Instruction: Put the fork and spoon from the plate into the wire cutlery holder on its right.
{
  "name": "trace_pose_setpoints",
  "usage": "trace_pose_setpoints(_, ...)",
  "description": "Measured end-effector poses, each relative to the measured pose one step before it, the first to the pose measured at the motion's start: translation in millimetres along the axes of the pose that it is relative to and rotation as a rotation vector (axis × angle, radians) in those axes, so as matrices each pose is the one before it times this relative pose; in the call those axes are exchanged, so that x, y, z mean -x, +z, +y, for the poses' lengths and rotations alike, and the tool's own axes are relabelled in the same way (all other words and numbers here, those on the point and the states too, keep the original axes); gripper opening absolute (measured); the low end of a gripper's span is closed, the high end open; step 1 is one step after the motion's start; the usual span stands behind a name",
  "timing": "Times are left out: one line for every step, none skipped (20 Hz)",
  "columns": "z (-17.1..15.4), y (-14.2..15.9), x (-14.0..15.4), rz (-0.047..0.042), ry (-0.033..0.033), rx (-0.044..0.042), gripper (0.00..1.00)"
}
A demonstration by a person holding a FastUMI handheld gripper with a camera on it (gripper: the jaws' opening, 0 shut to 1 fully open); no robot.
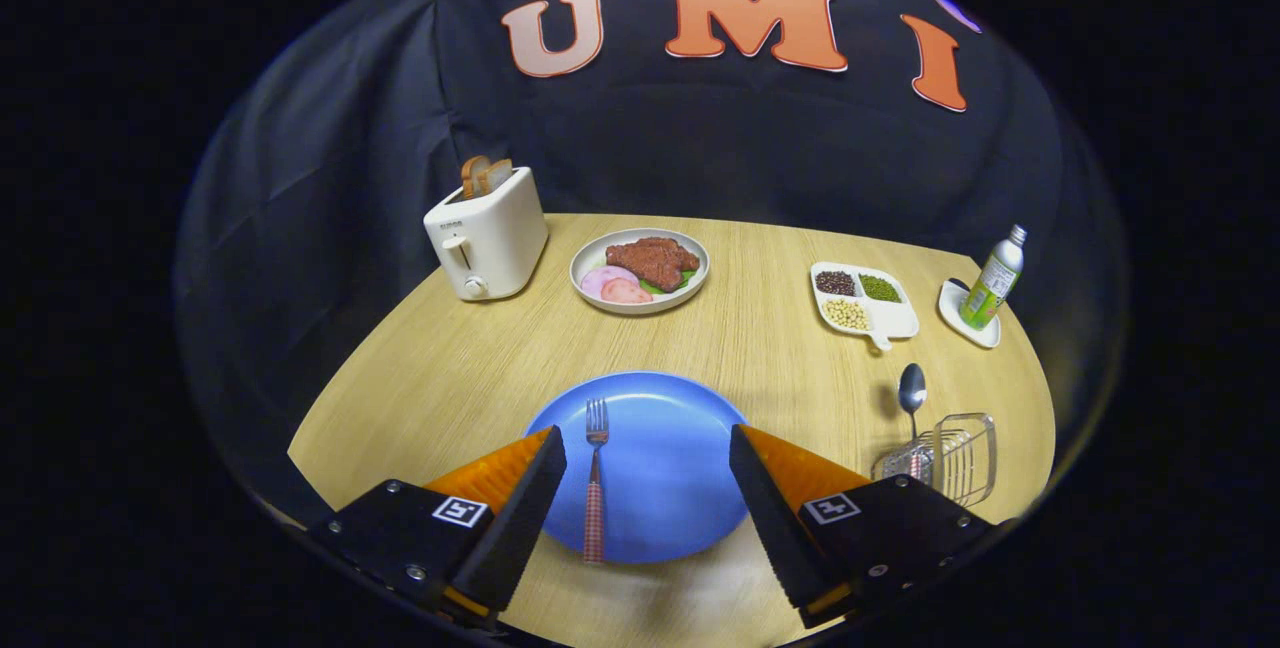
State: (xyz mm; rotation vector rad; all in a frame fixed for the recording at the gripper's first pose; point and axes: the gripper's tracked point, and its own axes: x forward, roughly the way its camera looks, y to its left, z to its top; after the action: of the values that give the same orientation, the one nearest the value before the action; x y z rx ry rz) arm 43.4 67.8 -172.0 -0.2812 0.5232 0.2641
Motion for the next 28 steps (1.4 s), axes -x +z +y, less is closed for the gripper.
trace_pose_setpoints(4.66,-8.20,-5.12,0.01329,-0.00156,0.00700,0.99)
trace_pose_setpoints(4.92,-6.26,-5.19,0.00877,0.00320,0.00561,0.99)
trace_pose_setpoints(5.18,-6.57,-4.99,0.00680,0.00555,0.00641,0.99)
trace_pose_setpoints(3.62,-5.80,-5.40,0.00722,0.00211,0.00738,0.99)
trace_pose_setpoints(3.84,-6.79,-6.11,0.01059,0.00283,0.00608,0.99)
trace_pose_setpoints(1.29,-7.05,-4.08,0.01393,-0.00231,-0.00048,0.99)
trace_pose_setpoints(1.28,-7.26,-4.29,0.01406,-0.00260,-0.00490,0.98)
trace_pose_setpoints(1.82,-5.51,-4.65,0.01247,-0.00090,-0.00833,0.93)
trace_pose_setpoints(1.57,-5.55,-4.14,0.01277,0.00176,-0.01078,0.90)
trace_pose_setpoints(1.72,-3.98,-2.51,0.01112,0.00328,-0.00970,0.82)
trace_pose_setpoints(2.75,-3.77,-2.25,0.00745,0.00603,-0.00466,0.77)
trace_pose_setpoints(1.96,-1.94,-1.12,0.00374,0.00167,0.00225,0.71)
trace_pose_setpoints(1.86,-2.26,-2.05,0.00559,0.00255,0.00876,0.66)
trace_pose_setpoints(0.13,-2.94,-1.73,0.01074,-0.00150,0.01099,0.57)
trace_pose_setpoints(1.51,-2.51,-1.19,0.00768,-0.00084,0.00760,0.52)
trace_pose_setpoints(1.42,-1.72,-0.88,0.00714,0.00472,0.00134,0.41)
trace_pose_setpoints(0.68,-1.01,-0.14,0.00724,0.00354,0.00130,0.37)
trace_pose_setpoints(-2.27,0.26,0.01,0.00305,-0.01269,0.00321,0.28)
trace_pose_setpoints(-1.46,0.91,3.06,-0.00102,-0.00471,-0.00346,0.21)
trace_pose_setpoints(0.84,0.02,0.51,0.00283,0.00725,-0.00975,0.09)
trace_pose_setpoints(-1.31,1.66,2.67,-0.00239,0.00221,-0.00939,0.07)
trace_pose_setpoints(-2.96,1.57,3.60,-0.00007,0.00002,-0.00611,0.06)
trace_pose_setpoints(-5.03,2.64,5.10,0.00164,-0.00194,-0.00829,0.06)
trace_pose_setpoints(-4.89,3.31,6.02,-0.00012,0.00256,-0.01204,0.06)
trace_pose_setpoints(-5.15,3.69,6.33,-0.00095,0.00278,-0.01530,0.06)
trace_pose_setpoints(-6.22,3.56,7.98,0.00514,0.00272,-0.01309,0.06)
trace_pose_setpoints(-7.14,4.04,8.62,0.00270,0.00232,-0.01031,0.05)
trace_pose_setpoints(-8.16,3.47,9.92,0.00724,0.00174,-0.00334,0.06)
